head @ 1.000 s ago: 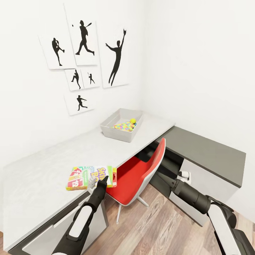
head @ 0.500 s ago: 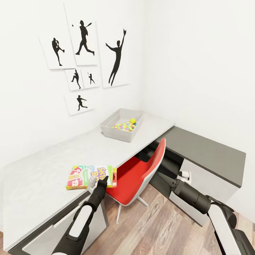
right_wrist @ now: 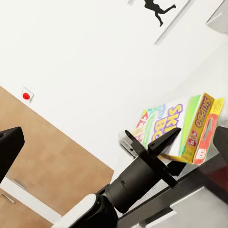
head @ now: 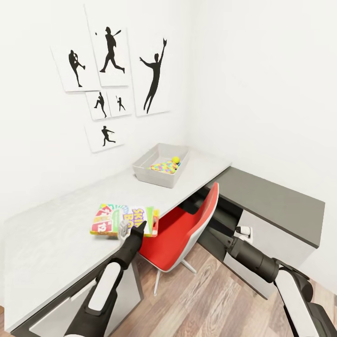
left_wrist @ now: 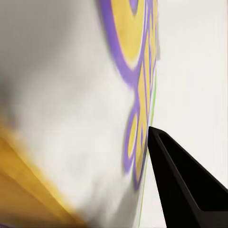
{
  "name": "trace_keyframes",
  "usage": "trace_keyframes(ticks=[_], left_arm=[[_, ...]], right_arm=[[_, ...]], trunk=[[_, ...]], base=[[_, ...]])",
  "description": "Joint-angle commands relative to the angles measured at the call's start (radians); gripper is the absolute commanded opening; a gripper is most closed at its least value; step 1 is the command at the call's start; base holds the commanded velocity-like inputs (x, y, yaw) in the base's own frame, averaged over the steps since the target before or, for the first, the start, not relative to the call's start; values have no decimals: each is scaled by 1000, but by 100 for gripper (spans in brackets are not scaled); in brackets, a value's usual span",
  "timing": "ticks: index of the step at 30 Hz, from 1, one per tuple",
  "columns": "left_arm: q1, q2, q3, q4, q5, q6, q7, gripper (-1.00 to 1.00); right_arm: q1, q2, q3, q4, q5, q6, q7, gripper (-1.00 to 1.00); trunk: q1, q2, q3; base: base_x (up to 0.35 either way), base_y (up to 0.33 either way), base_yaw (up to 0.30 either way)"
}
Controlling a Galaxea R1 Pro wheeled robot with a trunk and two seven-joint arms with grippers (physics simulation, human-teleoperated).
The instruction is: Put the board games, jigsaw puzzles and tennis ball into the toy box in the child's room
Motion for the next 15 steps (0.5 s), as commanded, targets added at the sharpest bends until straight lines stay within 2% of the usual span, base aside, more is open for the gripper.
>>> trace_keyframes(ticks=[1, 6, 8, 11, 15], left_arm=[[0, 0, 1, -10, 10, 18, -2, -100], [3, 0, 1, -85, 10, 130, -2, -100], [4, 7, 1, -121, 10, 181, -2, -100], [4, 30, 1, -173, 10, 277, -2, -100], [4, 62, 6, -264, 10, 438, -2, -100]], right_arm=[[-1, 0, -1, 0, -3, 6, 1, 100], [-1, 0, -1, 0, -3, 6, 1, 100], [-1, 0, -1, 0, -3, 6, 1, 100], [-1, 0, -1, 0, -3, 6, 2, 100], [-1, 0, -1, -1, -3, 6, 2, 100]], trunk=[[0, -1, -1], [0, -1, -1], [0, -1, -1], [0, -1, -1], [0, -1, -1]], base=[[0, 0, 0], [0, 0, 0], [0, 0, 0], [0, 0, 0], [0, 0, 0]])
